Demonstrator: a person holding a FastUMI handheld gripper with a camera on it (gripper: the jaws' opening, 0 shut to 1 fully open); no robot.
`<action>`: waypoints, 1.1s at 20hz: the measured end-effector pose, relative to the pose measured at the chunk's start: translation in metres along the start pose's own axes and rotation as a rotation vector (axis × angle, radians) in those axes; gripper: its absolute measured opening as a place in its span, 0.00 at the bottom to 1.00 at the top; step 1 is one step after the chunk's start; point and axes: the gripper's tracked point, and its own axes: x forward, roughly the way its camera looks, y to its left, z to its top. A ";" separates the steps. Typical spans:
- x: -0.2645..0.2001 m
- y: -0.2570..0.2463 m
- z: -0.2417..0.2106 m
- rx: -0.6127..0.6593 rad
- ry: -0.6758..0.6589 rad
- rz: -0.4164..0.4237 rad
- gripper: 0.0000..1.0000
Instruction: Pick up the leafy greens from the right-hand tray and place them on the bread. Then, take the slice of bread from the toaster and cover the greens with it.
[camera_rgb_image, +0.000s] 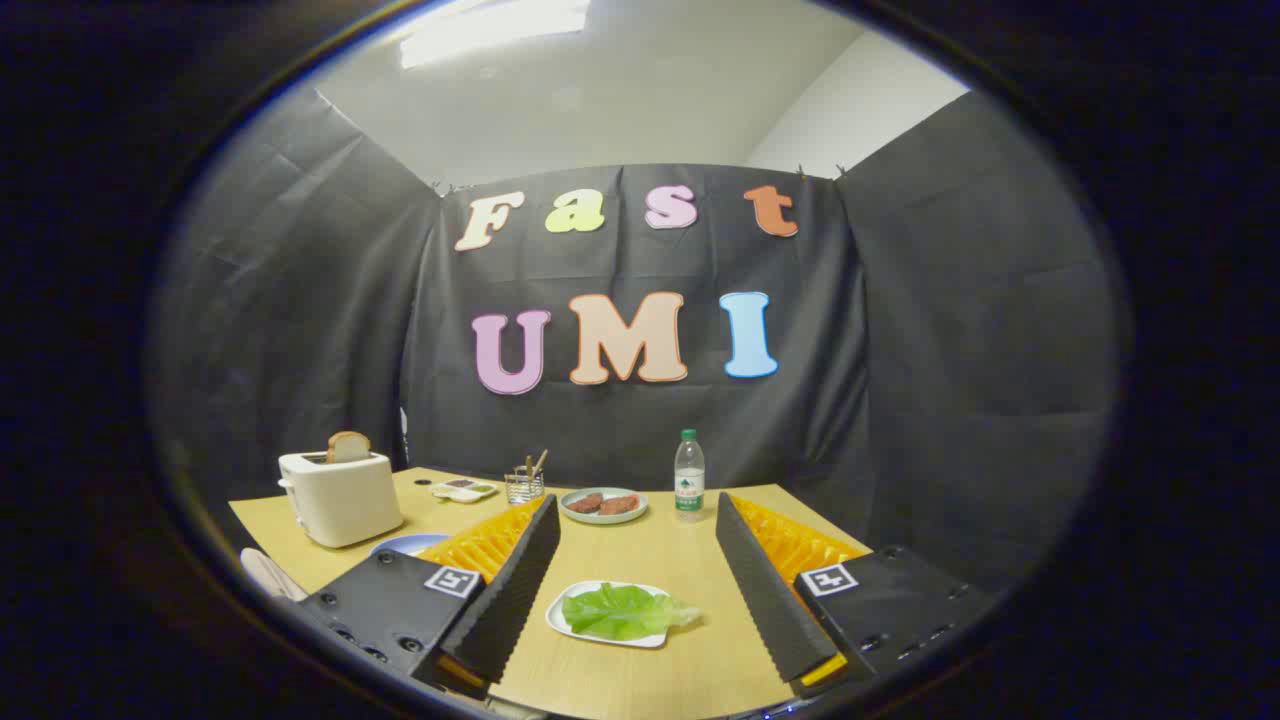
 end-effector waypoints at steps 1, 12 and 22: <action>0.002 -0.002 0.001 0.001 -0.006 -0.005 1.00; 0.035 -0.021 -0.015 0.010 -0.035 -0.057 1.00; 0.047 -0.020 -0.033 -0.025 0.004 -0.071 1.00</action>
